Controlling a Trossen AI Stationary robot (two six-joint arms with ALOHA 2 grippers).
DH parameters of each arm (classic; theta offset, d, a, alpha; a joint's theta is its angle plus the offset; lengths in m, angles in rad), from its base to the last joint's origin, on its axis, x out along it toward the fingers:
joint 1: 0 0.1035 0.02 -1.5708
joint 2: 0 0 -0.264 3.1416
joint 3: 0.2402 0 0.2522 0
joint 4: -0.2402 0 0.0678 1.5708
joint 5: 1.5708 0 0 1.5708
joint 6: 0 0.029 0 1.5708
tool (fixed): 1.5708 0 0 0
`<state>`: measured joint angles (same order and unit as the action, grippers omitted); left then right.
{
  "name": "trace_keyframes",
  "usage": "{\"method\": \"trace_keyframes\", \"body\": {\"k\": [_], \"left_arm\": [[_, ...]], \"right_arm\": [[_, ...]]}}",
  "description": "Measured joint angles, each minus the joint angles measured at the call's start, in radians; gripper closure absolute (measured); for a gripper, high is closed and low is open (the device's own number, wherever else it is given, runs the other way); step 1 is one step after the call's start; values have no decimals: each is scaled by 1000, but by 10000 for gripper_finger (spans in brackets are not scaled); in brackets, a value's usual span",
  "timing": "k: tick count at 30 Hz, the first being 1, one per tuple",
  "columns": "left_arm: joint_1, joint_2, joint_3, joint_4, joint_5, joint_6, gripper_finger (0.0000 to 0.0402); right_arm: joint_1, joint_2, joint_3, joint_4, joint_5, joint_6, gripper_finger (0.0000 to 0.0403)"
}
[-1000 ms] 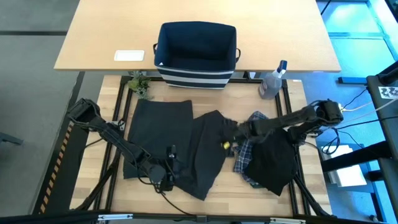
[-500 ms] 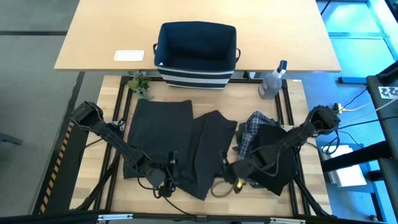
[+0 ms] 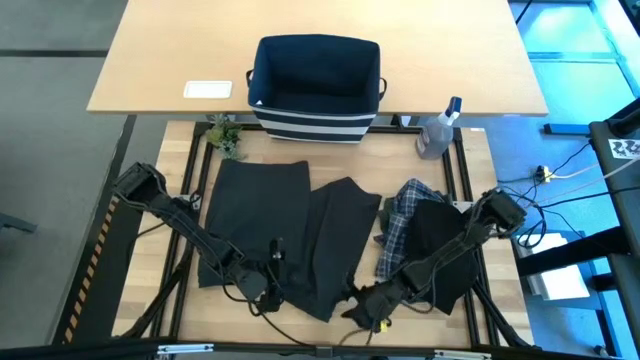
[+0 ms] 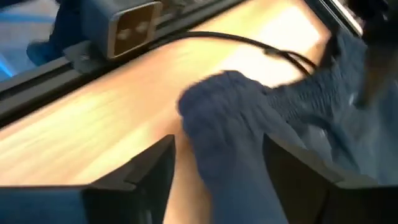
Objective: Fold Laundry from Bin
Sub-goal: Fold the black shorts
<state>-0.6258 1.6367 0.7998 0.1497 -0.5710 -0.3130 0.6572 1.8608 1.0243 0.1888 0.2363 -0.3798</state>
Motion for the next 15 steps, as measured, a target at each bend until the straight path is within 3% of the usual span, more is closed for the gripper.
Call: {"method": "trace_keyframes", "body": {"k": [7,15], "left_arm": [[12,0,0,-2,-32,-16,168],[18,0,0,3,-67,-67,168]], "right_arm": [[58,58,54,3,96,-198,122],[62,161,81,31,237,-332,120]]}}
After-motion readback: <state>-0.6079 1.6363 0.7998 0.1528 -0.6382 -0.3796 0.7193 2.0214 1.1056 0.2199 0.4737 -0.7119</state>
